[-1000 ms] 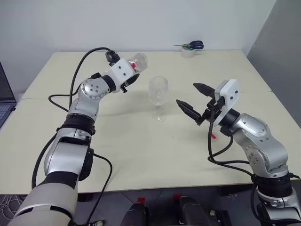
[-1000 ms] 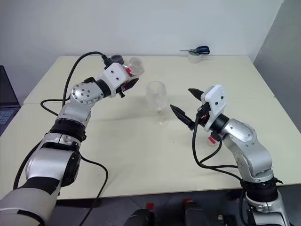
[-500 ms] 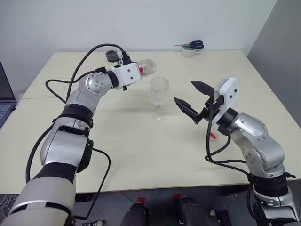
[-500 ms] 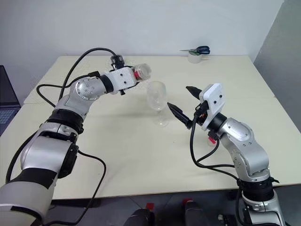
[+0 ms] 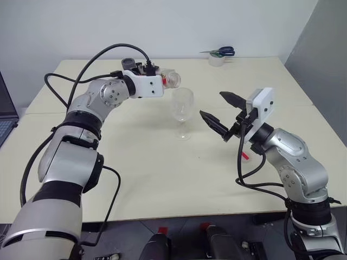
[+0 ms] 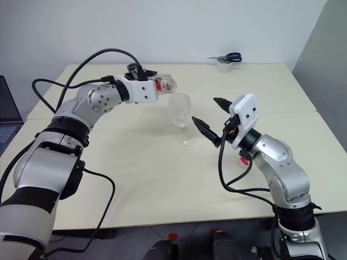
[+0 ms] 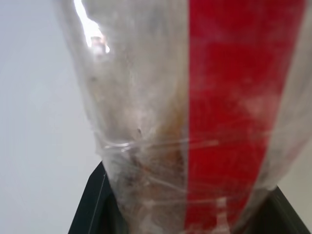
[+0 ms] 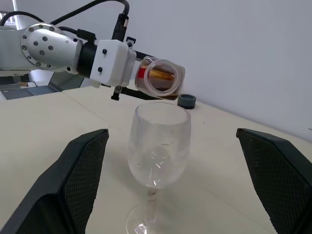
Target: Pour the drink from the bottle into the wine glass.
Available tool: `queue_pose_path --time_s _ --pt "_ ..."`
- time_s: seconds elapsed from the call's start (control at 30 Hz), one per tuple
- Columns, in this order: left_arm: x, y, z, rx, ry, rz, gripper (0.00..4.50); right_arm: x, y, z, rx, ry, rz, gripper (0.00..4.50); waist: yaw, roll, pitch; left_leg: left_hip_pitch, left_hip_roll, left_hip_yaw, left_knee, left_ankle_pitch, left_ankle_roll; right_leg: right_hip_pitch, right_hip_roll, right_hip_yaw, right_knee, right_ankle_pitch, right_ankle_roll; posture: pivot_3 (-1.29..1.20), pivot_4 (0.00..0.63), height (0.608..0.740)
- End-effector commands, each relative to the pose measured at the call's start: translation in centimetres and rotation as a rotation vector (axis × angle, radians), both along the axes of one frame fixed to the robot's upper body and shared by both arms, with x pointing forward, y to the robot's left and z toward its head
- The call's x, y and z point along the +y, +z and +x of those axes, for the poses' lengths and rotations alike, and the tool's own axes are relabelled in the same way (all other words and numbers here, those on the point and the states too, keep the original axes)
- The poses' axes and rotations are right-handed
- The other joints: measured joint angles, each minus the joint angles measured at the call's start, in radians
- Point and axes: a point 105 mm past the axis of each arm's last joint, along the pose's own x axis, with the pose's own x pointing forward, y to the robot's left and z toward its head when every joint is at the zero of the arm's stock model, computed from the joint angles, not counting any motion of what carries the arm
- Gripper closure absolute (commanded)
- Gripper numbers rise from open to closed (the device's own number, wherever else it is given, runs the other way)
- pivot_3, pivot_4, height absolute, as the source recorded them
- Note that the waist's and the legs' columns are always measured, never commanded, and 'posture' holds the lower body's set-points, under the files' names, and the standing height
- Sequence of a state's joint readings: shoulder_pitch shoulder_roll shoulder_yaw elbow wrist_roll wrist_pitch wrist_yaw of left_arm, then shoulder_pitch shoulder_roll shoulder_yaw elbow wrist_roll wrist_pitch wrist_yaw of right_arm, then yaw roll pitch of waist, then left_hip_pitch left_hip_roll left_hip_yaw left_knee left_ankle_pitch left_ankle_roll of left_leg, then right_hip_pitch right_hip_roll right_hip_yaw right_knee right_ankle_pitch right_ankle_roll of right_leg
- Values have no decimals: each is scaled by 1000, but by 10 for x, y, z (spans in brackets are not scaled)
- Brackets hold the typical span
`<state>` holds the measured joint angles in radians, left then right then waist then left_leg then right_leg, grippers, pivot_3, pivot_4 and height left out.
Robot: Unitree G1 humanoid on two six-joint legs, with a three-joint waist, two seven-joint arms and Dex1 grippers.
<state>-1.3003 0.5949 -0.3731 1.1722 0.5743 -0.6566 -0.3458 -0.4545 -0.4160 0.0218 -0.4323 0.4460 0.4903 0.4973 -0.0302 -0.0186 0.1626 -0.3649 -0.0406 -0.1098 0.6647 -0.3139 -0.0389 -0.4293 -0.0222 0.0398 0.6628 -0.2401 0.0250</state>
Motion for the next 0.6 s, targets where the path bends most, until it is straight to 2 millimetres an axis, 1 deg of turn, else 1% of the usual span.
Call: queue_pose_path --time_s 0.03,0.6 --pt "-4 30 -3 -102 -22 20 2812 2 17 -7 -66 16 11 0 0 0 0 0 0 0 0 0 0 0 0 0 0 0 0 0 150 740" --pt "-3 37 -2 -165 -13 112 2812 7 18 -10 -67 33 1 0 -1 0 0 -1 0 1 0 0 0 -1 0 0 1 0 0 0 150 740"
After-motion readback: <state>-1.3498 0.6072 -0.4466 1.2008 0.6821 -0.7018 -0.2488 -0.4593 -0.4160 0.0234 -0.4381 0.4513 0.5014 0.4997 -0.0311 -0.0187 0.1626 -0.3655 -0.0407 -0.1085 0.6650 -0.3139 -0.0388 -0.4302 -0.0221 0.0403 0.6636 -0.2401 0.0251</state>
